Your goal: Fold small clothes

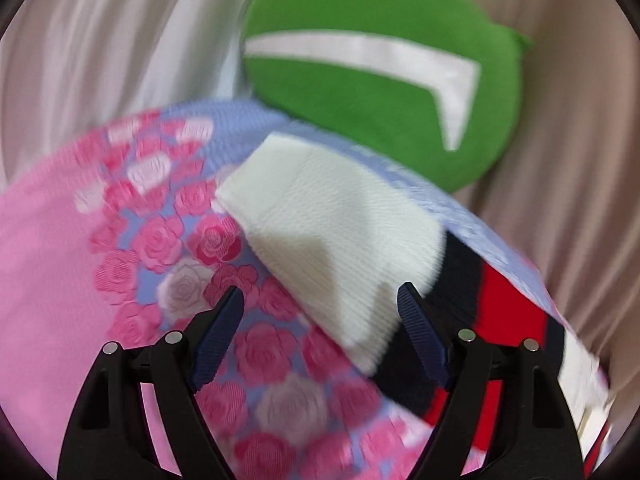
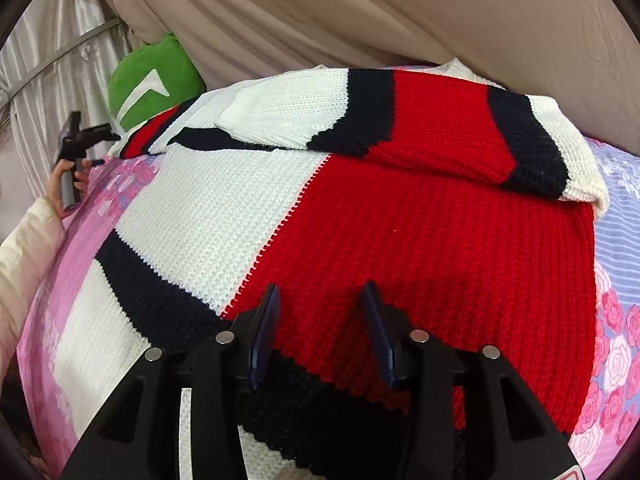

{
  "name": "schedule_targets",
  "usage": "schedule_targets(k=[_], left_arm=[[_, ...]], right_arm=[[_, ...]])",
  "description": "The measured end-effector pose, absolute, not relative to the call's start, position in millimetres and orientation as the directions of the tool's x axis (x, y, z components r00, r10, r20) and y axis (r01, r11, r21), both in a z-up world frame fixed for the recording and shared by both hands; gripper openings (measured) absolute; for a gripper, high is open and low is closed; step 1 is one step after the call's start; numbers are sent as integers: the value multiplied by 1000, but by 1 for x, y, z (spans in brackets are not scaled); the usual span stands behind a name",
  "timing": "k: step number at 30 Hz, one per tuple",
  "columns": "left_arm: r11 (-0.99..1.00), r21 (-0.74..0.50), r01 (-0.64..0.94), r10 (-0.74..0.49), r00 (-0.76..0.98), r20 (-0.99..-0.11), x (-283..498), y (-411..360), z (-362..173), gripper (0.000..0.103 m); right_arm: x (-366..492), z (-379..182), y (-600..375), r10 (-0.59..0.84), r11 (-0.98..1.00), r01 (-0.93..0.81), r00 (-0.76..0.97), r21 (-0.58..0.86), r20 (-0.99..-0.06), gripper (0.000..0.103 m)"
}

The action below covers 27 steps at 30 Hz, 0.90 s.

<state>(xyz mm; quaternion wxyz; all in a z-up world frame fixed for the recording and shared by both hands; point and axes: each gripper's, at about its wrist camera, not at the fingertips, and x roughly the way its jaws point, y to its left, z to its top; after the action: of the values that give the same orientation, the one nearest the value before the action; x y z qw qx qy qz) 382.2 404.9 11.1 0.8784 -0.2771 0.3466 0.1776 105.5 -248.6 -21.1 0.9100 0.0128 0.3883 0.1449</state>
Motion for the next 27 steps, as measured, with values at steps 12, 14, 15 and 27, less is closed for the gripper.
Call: schedule_targets(k=[12, 14, 15, 27], left_arm=[[958, -201, -205, 98, 891, -443, 353, 254, 133, 7], [987, -153, -52, -9, 928, -372, 336, 184, 169, 7], [991, -130, 11, -57, 935, -350, 328, 153, 179, 7], [910, -14, 415, -350, 748, -564, 304, -136, 58, 51]], right_arm=[[108, -21, -249, 298, 952, -257, 656, 166, -693, 48], [108, -21, -249, 300, 952, -254, 658, 171, -691, 48], [108, -21, -249, 301, 952, -253, 659, 173, -689, 48], [108, -17, -258, 326, 945, -228, 673, 234, -664, 58]])
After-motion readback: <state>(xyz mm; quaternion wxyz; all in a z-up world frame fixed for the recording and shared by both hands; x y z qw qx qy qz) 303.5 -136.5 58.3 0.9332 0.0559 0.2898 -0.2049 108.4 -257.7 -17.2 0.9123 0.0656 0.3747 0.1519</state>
